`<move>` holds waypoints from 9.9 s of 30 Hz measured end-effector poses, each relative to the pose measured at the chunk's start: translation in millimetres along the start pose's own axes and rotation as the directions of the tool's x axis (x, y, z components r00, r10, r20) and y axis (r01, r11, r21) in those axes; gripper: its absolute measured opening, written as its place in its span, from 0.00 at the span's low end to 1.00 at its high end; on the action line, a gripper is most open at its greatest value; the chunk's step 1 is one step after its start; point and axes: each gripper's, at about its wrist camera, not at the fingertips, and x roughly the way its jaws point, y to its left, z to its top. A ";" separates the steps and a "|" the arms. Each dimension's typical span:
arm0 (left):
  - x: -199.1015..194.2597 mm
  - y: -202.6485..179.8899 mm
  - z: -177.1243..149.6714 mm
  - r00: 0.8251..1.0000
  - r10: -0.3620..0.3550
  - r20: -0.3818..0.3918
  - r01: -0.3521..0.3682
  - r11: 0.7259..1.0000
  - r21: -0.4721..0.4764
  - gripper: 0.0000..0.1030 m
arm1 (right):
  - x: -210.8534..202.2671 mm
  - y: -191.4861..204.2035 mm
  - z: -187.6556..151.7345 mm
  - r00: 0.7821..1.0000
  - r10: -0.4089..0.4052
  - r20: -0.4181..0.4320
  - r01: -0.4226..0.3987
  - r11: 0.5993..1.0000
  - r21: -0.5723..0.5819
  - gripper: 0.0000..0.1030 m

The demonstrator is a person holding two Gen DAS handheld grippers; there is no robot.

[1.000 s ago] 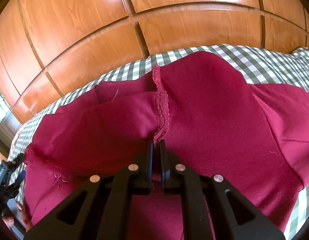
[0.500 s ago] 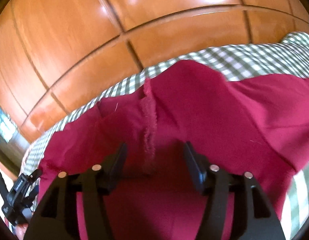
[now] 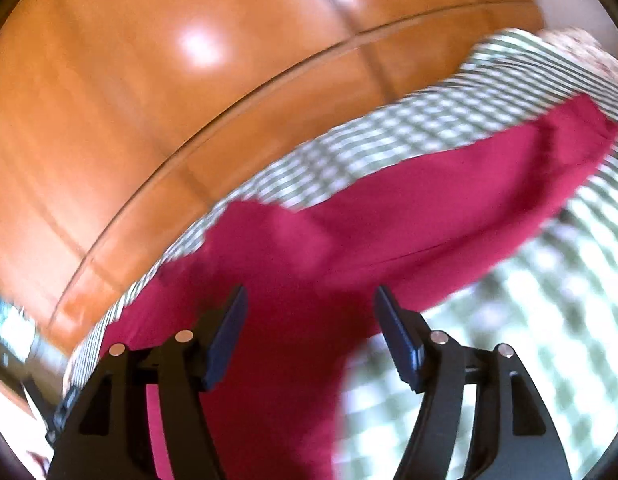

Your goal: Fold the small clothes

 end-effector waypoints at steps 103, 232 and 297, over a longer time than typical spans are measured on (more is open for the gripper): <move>1.2 -8.7 0.4 0.999 -0.044 -0.017 0.044 0.999 0.007 0.89 | 73.2 70.2 -52.8 0.898 -0.439 0.015 0.420 0.848 -0.324 0.98; -119.1 86.5 -99.3 0.657 -0.609 -0.445 0.613 0.775 -0.154 0.41 | -90.5 -19.7 -146.7 0.744 0.386 -0.546 -0.460 0.888 0.002 0.53; -139.6 14.8 -8.2 0.613 -0.706 -0.354 0.694 0.696 -0.187 0.07 | -43.2 -28.4 -47.7 0.545 0.826 -0.144 -0.712 0.547 0.440 0.10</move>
